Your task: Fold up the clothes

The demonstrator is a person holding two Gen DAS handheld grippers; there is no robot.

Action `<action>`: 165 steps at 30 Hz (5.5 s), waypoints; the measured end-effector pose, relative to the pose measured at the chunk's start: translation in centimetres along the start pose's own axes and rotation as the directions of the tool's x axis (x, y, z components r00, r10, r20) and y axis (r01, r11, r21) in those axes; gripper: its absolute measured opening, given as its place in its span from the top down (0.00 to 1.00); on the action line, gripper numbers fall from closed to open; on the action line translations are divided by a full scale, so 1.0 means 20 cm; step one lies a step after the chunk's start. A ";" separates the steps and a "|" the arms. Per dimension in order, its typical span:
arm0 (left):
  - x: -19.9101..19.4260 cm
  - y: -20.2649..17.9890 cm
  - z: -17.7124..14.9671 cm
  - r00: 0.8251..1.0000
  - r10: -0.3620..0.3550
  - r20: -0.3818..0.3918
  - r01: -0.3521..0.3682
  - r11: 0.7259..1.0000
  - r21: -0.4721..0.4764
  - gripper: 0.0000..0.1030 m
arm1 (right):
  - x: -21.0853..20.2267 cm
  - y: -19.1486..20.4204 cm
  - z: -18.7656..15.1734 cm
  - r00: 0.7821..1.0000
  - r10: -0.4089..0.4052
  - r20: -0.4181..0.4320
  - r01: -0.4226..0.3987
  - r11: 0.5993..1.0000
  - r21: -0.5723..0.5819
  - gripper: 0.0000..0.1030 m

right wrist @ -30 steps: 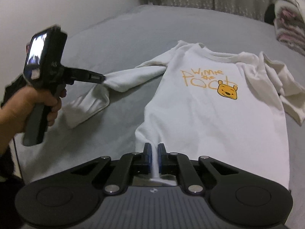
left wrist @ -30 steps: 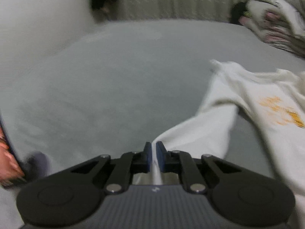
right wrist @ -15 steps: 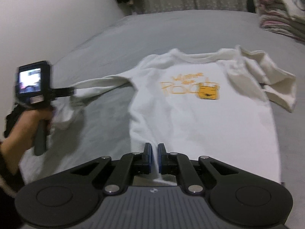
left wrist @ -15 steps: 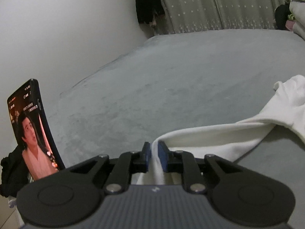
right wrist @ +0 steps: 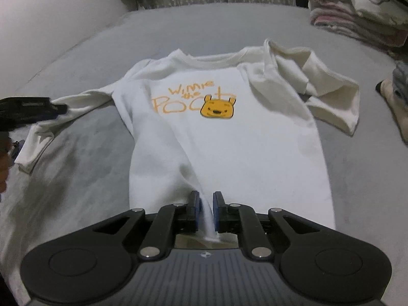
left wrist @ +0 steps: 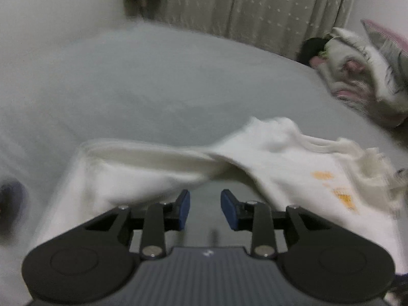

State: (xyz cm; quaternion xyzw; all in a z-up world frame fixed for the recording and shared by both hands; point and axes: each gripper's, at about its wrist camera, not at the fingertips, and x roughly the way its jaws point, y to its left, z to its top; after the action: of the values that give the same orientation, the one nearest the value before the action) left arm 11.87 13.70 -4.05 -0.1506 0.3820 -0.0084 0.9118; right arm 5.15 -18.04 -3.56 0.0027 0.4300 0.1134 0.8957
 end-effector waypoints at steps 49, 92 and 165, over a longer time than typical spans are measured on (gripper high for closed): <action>0.32 0.07 -0.12 0.919 -0.394 0.002 0.340 0.790 -0.510 0.50 | -0.25 0.09 0.06 0.824 0.562 0.073 -0.564 0.825 0.010 0.91; -0.02 0.16 -0.05 0.985 -0.090 -0.144 0.094 0.995 0.018 0.48 | 0.16 0.45 -0.02 0.811 0.577 -0.097 -0.582 0.813 -0.033 0.48; -0.67 0.31 -0.70 0.879 -0.212 -0.427 0.272 0.959 0.084 0.83 | -0.29 -0.41 -0.41 0.942 -0.081 -0.327 0.110 0.991 0.070 0.90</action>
State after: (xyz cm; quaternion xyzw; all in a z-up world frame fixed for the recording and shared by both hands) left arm -8.02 17.59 -5.63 -0.1270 0.5429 -0.1813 0.8101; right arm -3.15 -28.01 -5.10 0.0023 0.5752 0.0498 0.8165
